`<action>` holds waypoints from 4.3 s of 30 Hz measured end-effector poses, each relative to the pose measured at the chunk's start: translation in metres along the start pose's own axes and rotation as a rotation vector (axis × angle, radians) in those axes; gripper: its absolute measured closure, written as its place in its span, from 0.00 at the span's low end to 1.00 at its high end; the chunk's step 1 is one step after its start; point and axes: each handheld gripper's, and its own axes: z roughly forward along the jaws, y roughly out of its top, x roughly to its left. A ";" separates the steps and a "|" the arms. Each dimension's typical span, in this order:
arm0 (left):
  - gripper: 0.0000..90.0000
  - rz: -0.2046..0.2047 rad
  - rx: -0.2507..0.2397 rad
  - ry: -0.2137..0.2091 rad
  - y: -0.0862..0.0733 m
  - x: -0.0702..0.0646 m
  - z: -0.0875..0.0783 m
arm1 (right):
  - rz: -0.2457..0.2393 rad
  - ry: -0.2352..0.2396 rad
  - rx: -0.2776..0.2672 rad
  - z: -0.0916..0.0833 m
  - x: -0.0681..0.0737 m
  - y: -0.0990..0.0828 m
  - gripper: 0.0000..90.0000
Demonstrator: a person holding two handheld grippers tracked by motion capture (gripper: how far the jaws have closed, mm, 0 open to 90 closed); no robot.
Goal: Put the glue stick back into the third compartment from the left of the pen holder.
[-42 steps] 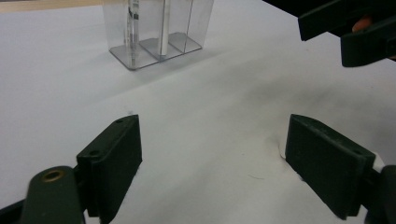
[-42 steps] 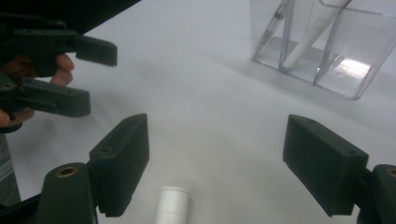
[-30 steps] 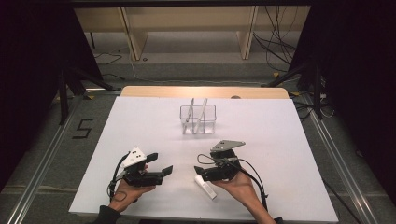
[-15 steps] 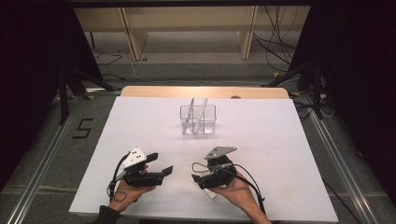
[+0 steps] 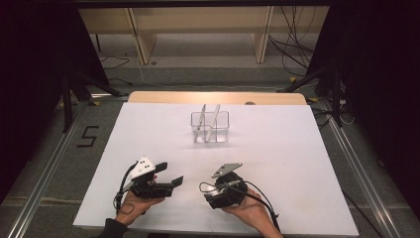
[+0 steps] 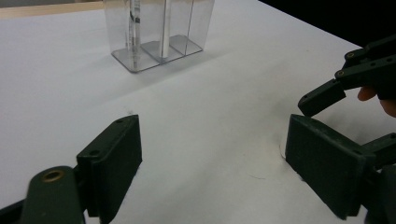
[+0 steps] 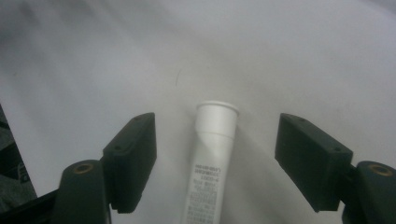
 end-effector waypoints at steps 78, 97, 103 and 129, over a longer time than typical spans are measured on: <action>0.20 0.012 0.014 0.002 -0.001 -0.002 0.003 | -0.027 -0.070 0.090 0.006 0.008 -0.003 0.75; 0.20 0.011 0.013 0.002 -0.001 -0.002 0.002 | 0.012 -0.036 -0.054 -0.015 -0.005 0.001 0.76; 0.20 0.010 0.012 0.002 -0.001 -0.001 0.002 | 0.023 -0.028 -0.099 -0.021 -0.008 0.002 0.76; 0.20 0.009 0.007 0.006 -0.001 -0.001 0.002 | 0.105 -0.044 -0.383 -0.049 -0.035 0.018 0.76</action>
